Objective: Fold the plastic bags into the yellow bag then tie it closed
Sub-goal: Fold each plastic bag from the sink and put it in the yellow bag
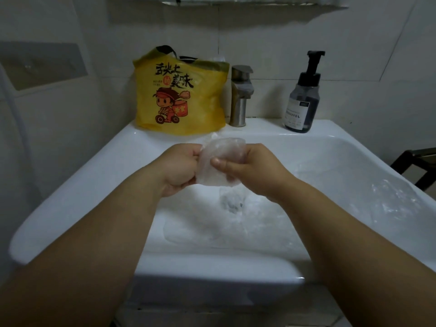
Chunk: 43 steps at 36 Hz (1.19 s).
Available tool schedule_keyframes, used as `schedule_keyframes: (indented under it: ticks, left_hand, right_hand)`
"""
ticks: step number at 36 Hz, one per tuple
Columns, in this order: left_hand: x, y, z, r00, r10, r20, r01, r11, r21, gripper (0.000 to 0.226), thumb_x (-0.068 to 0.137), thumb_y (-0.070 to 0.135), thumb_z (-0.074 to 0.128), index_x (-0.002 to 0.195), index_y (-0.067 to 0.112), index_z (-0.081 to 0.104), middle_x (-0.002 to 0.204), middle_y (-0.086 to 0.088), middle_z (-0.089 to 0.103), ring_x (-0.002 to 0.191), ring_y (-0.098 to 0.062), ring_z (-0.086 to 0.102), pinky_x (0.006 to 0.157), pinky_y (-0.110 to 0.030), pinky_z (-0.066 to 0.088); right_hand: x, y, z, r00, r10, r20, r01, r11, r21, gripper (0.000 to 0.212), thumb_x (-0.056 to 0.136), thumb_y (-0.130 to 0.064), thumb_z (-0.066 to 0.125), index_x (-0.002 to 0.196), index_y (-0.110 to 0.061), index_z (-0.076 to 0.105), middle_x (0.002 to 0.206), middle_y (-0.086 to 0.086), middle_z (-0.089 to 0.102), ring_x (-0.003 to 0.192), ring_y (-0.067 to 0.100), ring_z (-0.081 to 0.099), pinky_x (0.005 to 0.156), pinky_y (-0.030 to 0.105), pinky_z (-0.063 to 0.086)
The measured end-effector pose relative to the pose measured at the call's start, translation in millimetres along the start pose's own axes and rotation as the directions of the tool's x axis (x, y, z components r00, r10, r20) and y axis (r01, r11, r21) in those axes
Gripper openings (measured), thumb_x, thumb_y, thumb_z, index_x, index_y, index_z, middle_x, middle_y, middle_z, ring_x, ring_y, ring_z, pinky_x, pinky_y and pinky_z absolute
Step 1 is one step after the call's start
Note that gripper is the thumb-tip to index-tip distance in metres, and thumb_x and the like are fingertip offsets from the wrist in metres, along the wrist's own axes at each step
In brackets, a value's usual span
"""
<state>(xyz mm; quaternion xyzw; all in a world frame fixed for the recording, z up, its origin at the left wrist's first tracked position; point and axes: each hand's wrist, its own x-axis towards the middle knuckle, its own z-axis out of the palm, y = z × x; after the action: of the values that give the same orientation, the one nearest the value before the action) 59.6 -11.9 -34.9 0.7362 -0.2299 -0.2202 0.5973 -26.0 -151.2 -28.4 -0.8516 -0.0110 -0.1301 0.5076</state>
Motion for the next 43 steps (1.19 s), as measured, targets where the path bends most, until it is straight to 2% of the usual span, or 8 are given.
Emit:
schedule_keyframes:
  ticks: [3, 6, 10, 17, 23, 28, 35, 43]
  left_hand:
    - [-3.2, 1.2, 4.9, 0.996, 0.042, 0.082, -0.042, 0.999, -0.001, 0.049, 0.083, -0.024, 0.044, 0.119, 0.003, 0.064, 0.115, -0.023, 0.067, 0.106, -0.032, 0.066, 0.091, -0.037, 0.052]
    - [-3.9, 3.0, 5.9, 0.985, 0.070, 0.159, -0.054, 0.993, -0.107, 0.056, 0.083, -0.028, 0.038, 0.125, 0.002, 0.059, 0.117, -0.019, 0.067, 0.103, -0.024, 0.067, 0.081, -0.027, 0.055]
    - [-3.9, 4.5, 4.0, 0.968, 0.105, 0.227, -0.045, 0.966, -0.256, 0.061, 0.082, -0.029, 0.035, 0.130, 0.001, 0.055, 0.122, -0.020, 0.064, 0.105, -0.023, 0.066, 0.088, -0.028, 0.055]
    - [-8.1, 9.4, -2.5, 0.933, 0.133, 0.334, -0.011, 0.940, -0.342, 0.063, 0.065, 0.005, 0.055, 0.127, 0.003, 0.057, 0.120, -0.013, 0.065, 0.109, -0.025, 0.062, 0.090, -0.031, 0.054]
    - [-7.5, 7.8, 1.4, 0.990, 0.050, 0.135, -0.053, 0.998, 0.020, 0.074, 0.055, 0.026, 0.089, 0.122, 0.020, 0.059, 0.117, -0.006, 0.066, 0.102, -0.018, 0.067, 0.078, -0.029, 0.056]
    - [-2.7, 7.4, 3.8, 0.990, 0.099, -0.100, -0.107, 0.991, -0.075, 0.018, 0.087, 0.017, 0.067, 0.104, 0.013, 0.067, 0.101, -0.007, 0.073, 0.090, -0.020, 0.070, 0.071, -0.026, 0.058]
    - [0.8, 10.9, 0.6, 0.984, 0.024, -0.179, -0.090, 0.924, -0.372, 0.033, 0.096, 0.016, 0.056, 0.124, -0.001, 0.056, 0.118, -0.016, 0.067, 0.109, -0.026, 0.065, 0.085, -0.032, 0.057]
    - [-5.1, 13.6, -2.6, 0.998, 0.012, -0.065, -0.034, 0.934, -0.355, 0.010, 0.094, 0.005, 0.055, 0.089, 0.007, 0.064, 0.073, 0.000, 0.069, 0.065, -0.006, 0.066, 0.058, -0.017, 0.055]
  right_hand:
    - [2.3, 5.3, -1.4, 0.996, 0.075, -0.043, -0.075, 0.997, -0.001, 0.019, 0.077, -0.035, 0.076, 0.085, -0.023, 0.064, 0.086, -0.001, 0.069, 0.082, 0.013, 0.066, 0.079, 0.027, 0.056]
    - [4.3, 9.1, -3.7, 0.978, 0.175, -0.114, -0.177, 0.984, -0.009, 0.050, 0.070, -0.044, 0.079, 0.103, -0.018, 0.050, 0.097, -0.003, 0.059, 0.087, 0.013, 0.060, 0.073, 0.030, 0.055]
    - [6.5, 9.1, -7.0, 0.910, 0.410, 0.062, -0.413, 0.883, 0.225, 0.086, 0.065, -0.045, 0.082, 0.132, -0.019, 0.035, 0.120, -0.002, 0.053, 0.104, 0.020, 0.057, 0.072, 0.032, 0.053]
    - [8.0, 10.1, -6.4, 0.955, 0.294, 0.028, -0.283, 0.886, 0.368, 0.047, 0.073, -0.021, 0.081, 0.114, -0.018, 0.060, 0.107, 0.004, 0.068, 0.098, 0.024, 0.067, 0.082, 0.042, 0.058]
    - [5.2, 11.7, -6.5, 0.958, 0.251, 0.141, -0.273, 0.946, 0.176, 0.039, 0.073, -0.015, 0.081, 0.105, -0.021, 0.059, 0.102, 0.008, 0.068, 0.090, 0.025, 0.068, 0.082, 0.047, 0.057]
    - [10.0, 13.1, -3.2, 0.936, 0.319, 0.150, -0.352, 0.865, 0.356, 0.087, 0.066, -0.028, 0.085, 0.138, -0.015, 0.039, 0.122, 0.009, 0.060, 0.102, 0.028, 0.064, 0.087, 0.042, 0.055]
    - [11.1, 11.0, 4.5, 0.928, 0.324, 0.183, -0.367, 0.715, 0.595, 0.013, 0.091, -0.015, 0.061, 0.103, -0.013, 0.057, 0.106, 0.009, 0.064, 0.091, 0.023, 0.063, 0.078, 0.031, 0.055]
    - [10.4, 9.2, -18.3, 0.942, 0.292, 0.165, -0.316, 0.611, 0.726, 0.016, 0.095, -0.008, 0.052, 0.110, -0.007, 0.057, 0.090, 0.011, 0.062, 0.065, 0.016, 0.060, 0.056, 0.023, 0.055]
